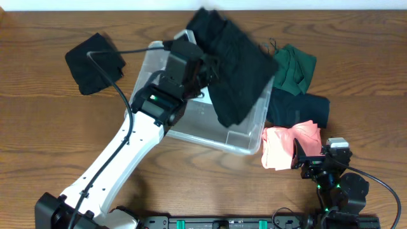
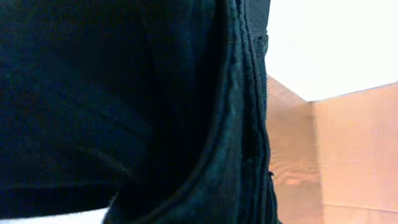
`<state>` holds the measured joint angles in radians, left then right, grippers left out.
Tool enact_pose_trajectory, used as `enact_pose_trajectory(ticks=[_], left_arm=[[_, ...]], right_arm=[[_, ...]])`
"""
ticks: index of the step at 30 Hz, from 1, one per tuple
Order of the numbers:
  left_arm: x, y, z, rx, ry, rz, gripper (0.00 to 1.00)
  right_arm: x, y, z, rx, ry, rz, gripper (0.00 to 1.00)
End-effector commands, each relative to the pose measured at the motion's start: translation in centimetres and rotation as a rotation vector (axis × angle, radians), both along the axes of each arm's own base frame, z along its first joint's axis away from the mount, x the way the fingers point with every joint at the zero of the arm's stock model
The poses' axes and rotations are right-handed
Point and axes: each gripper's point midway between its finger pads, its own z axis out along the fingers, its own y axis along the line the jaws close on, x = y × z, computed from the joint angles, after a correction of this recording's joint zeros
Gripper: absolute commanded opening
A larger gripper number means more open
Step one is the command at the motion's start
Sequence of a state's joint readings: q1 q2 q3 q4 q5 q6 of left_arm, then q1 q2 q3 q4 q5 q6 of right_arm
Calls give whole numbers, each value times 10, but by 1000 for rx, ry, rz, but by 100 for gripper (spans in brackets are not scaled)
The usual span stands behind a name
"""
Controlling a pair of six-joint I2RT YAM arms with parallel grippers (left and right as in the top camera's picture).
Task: Pack container
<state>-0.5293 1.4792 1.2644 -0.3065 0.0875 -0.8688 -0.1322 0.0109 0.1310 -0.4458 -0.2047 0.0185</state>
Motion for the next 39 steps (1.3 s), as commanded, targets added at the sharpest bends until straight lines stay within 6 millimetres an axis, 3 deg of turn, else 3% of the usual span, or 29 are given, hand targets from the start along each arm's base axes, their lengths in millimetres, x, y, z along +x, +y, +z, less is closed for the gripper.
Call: enact_pose_trajectory(ticks=[1,8,11,17,18,19,20,21,23,24,27,36,39], left_arm=[[-6,12,-3,15,55,78,6],[-30,38,-41,119,218,165,6],[-37,60,-53,220,254,228,6],[-43,68,-73,272,301,241,7],[-43,68,-76,278,308,240,17],[-43,68,-78,280,311,241,43],[-42,69,-79,288,311,245,78],[-41,71,-79,293,308,252,86],[-40,78,-79,315,305,260,87],[-41,81,-79,323,309,260,93],[-45,104,-77,352,333,291,95],[-43,210,-37,526,243,474,95],[-35,238,-36,588,235,484,95]], right_arm=[[0,1,0,7,-2,-1,99],[0,1,0,7,-2,-1,99],[0,1,0,7,-2,-1,99],[0,1,0,7,-2,-1,99],[0,1,0,7,-2,-1,99],[0,1,0,7,-2,-1,99],[0,1,0,7,-2,-1,99],[0,1,0,7,-2,-1,99],[0,1,0,7,-2,-1,99],[0,1,0,7,-2,-1,99],[0,1,0,7,-2,-1,99],[0,1,0,7,-2,-1,99],[0,1,0,7,-2,-1,99]])
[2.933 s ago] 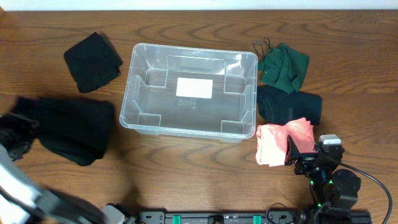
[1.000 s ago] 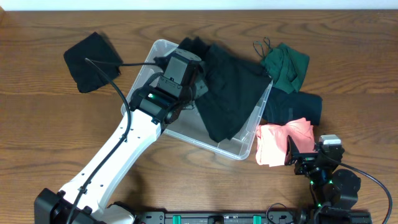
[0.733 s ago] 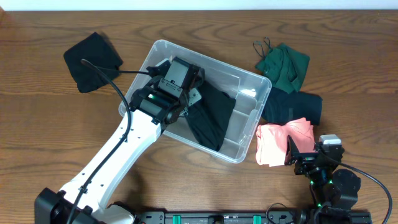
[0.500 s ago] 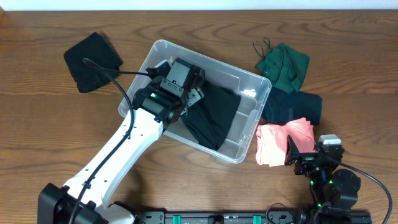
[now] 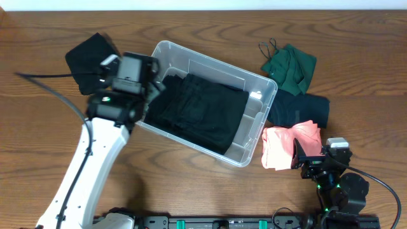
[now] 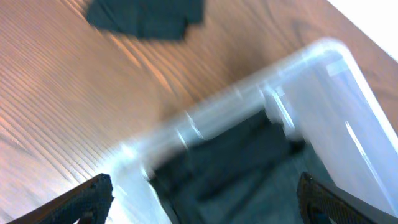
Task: Pack container
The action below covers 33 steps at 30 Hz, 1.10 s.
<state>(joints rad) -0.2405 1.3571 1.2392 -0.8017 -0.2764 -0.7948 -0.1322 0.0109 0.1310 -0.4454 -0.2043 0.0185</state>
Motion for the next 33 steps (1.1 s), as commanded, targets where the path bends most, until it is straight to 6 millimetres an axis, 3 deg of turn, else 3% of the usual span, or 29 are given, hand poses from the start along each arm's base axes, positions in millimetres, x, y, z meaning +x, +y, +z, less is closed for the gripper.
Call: enact_pose_trajectory(ticks=[1,3,5,7,10,15,19,21,27,30,33], left_arm=[[10,36,2,149,21,-40,95],[25,32,-8,165,44,-186,95],[40,16,-23,156,63,-402,95],[47,14,-36,169,91,-503,94],[53,21,-57,185,141,-590,91],[53,10,-86,127,176,-806,78],[53,15,-98,122,204,-825,66],[53,14,-103,114,216,-827,47],[51,15,-112,18,243,-690,15],[53,16,-111,-13,236,-620,6],[56,23,-111,-12,234,-534,6]], right_arm=[[0,1,0,7,-2,-1,99],[0,1,0,7,-2,-1,99],[0,1,0,7,-2,-1,99],[0,1,0,7,-2,-1,99],[0,1,0,7,-2,-1,99],[0,1,0,7,-2,-1,99],[0,1,0,7,-2,-1,99],[0,1,0,7,-2,-1,99],[0,1,0,7,-2,-1,99],[0,1,0,7,-2,-1,99],[0,1,0,7,-2,-1,99]])
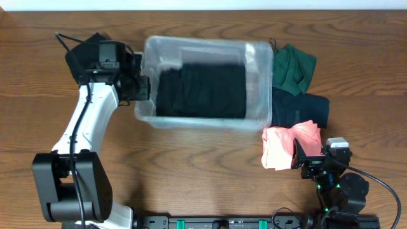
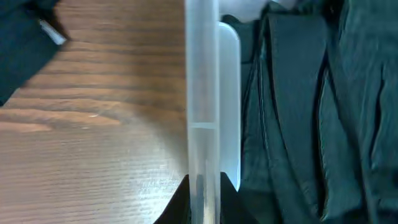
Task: Pack container
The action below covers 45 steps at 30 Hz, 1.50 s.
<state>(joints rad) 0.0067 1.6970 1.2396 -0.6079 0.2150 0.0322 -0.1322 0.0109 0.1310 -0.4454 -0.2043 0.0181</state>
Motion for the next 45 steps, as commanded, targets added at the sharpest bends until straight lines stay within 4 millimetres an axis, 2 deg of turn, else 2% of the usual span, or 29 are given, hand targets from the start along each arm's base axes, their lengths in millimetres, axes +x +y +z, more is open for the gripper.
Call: enact_pose_trajectory(ticks=[1,5,13,18,25,26,28,33,40,45], left_arm=[[3,23,-6,8,27,194,6],[8,23,-4,17,1,173,6],[0,21,-7,129,2,-108,6],[1,21,-6,175,-19,-209,6],[6,21,-4,150,-33,-147,7],[7,21,-4,140,-33,-123,14],[9,24,1,122,-35,-48,15],[10,28,11,79,-47,86,14],[2,32,7,77,-5,154,8],[1,32,6,86,0,139,10]], right_arm=[[0,1,0,8,-2,-1,99],[0,1,0,8,-2,-1,99],[0,1,0,8,-2,-1,99],[0,1,0,8,-2,-1,99],[0,1,0,8,-2,-1,99],[0,1,0,8,-2,-1,99],[0,1,0,8,-2,-1,99],[0,1,0,8,-2,-1,99],[0,1,0,8,-2,-1,99],[0,1,0,8,-2,-1,99]])
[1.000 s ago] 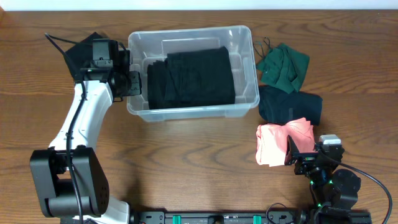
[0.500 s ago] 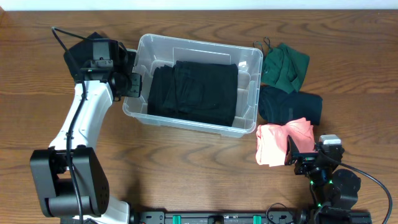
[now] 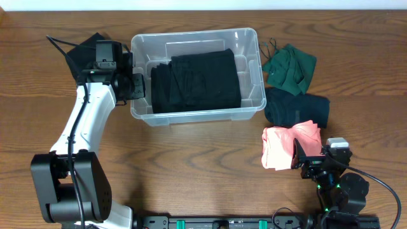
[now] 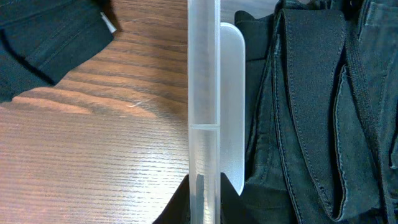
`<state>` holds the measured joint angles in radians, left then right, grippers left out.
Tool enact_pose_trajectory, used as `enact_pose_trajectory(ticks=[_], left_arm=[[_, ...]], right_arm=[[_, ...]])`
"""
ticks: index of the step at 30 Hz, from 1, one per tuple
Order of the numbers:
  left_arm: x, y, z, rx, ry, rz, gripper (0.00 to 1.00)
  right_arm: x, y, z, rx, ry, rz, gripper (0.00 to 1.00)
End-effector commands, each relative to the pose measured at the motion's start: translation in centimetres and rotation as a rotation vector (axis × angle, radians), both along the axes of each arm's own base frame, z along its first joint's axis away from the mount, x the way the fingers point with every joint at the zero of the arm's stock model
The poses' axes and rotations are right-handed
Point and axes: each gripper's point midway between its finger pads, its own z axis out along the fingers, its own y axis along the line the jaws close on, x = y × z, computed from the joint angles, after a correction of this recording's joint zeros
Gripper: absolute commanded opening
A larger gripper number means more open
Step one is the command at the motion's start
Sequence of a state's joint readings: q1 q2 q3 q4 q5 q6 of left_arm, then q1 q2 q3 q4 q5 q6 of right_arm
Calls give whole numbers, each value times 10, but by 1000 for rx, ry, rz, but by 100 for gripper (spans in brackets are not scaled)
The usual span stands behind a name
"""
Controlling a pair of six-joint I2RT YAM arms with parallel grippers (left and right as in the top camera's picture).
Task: Pack container
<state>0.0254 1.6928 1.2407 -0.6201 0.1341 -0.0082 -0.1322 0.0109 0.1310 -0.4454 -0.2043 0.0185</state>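
A clear plastic container (image 3: 251, 51) sits at the table's back middle with a folded black garment (image 3: 196, 81) inside. My left gripper (image 3: 135, 86) is shut on the container's left wall, whose rim (image 4: 203, 93) runs straight up the left wrist view between the fingers, the black garment (image 4: 317, 112) to its right. A second black cloth (image 3: 86, 56) lies behind the left arm. To the container's right lie a green cloth (image 3: 291, 67), a dark navy cloth (image 3: 299, 108) and a pink cloth (image 3: 289, 145). My right gripper (image 3: 299, 154) rests at the pink cloth's right edge; its opening is unclear.
The left arm (image 3: 82, 140) stretches from the front left up to the container. The right arm's base (image 3: 337, 184) sits at the front right. A black rail (image 3: 222, 222) runs along the front edge.
The container, still gripped at its left wall by my left gripper, has shifted a little to the left and turned slightly. The right arm has not moved.
My left gripper first held the black garment up over the angled container. Then the garment lay inside and the gripper stood open at the container's left end. After that it was shut on the left wall with the container squared to the table, and now slightly farther left.
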Motion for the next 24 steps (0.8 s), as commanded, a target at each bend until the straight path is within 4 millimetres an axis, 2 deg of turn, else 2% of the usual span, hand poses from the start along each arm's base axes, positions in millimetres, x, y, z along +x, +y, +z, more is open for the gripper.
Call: enact_pose_trajectory(ticks=[1,11,15,21,22,23,24], left_arm=[[3,14,7,43,-15,53,11],[-2,28,5,160,-3,-143,12],[-1,25,6,169,-10,-208,11],[0,20,6,143,-17,-212,12],[0,20,8,132,-19,-185,27],[1,20,10,119,-24,-153,52],[1,21,15,108,-33,-122,95]], right_arm=[[0,1,0,7,-2,-1,99],[0,1,0,7,-2,-1,99],[0,1,0,7,-2,-1,99],[0,1,0,7,-2,-1,99],[0,1,0,7,-2,0,99],[0,1,0,7,-2,0,99],[0,1,0,7,-2,-1,99]])
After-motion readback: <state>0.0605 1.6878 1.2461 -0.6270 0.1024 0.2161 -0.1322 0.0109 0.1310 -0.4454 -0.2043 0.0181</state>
